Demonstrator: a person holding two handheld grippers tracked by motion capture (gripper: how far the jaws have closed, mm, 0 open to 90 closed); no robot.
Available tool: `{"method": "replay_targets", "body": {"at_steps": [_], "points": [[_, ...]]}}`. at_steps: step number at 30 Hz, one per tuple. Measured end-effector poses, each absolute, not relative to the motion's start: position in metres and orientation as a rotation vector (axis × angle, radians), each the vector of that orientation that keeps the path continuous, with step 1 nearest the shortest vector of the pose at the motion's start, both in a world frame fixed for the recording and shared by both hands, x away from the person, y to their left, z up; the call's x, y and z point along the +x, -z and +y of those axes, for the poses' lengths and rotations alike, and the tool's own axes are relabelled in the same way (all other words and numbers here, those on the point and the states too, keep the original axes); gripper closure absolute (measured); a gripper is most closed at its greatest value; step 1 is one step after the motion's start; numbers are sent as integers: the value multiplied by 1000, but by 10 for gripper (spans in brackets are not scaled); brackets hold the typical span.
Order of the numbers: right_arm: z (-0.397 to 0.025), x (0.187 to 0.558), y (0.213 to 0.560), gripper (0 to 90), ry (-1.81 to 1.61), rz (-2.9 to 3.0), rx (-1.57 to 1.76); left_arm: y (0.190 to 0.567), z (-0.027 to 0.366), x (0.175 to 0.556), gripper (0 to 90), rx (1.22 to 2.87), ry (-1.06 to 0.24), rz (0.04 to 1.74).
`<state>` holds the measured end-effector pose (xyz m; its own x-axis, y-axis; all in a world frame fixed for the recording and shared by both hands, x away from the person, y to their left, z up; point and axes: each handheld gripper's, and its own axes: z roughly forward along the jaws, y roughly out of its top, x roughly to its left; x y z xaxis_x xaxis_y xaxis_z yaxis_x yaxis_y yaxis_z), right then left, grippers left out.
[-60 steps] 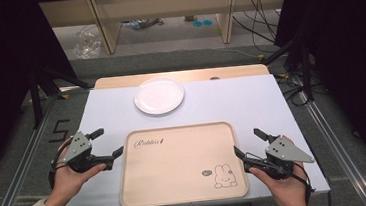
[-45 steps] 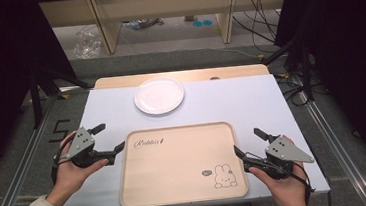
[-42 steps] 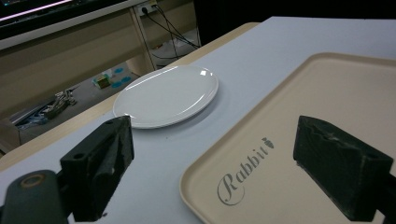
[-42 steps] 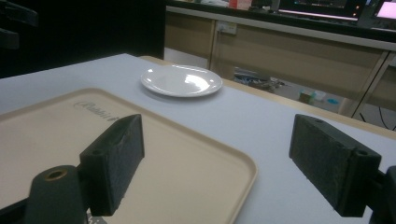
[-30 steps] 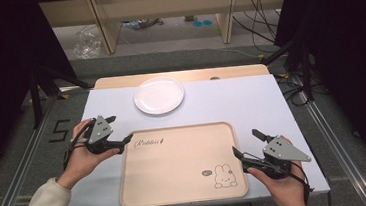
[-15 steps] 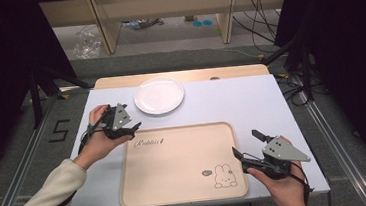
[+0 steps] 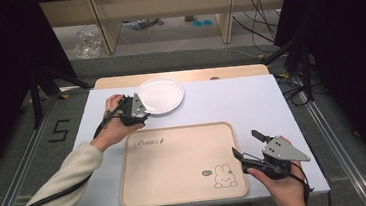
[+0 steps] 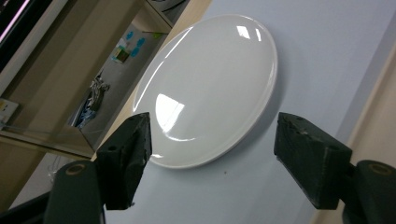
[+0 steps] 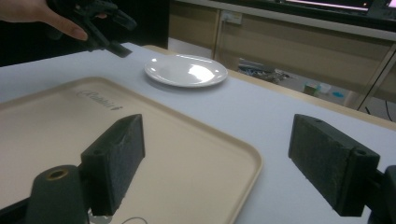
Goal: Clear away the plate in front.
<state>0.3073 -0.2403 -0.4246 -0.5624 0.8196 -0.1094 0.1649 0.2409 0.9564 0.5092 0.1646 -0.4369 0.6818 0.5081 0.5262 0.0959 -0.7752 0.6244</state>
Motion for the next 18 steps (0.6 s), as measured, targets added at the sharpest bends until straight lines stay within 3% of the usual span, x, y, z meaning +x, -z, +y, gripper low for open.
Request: {"method": "replay_targets", "body": {"at_steps": [18], "points": [[-240, 306, 425, 196, -1366, 1907, 926, 469, 123, 545, 278, 2579, -1016, 334]]}}
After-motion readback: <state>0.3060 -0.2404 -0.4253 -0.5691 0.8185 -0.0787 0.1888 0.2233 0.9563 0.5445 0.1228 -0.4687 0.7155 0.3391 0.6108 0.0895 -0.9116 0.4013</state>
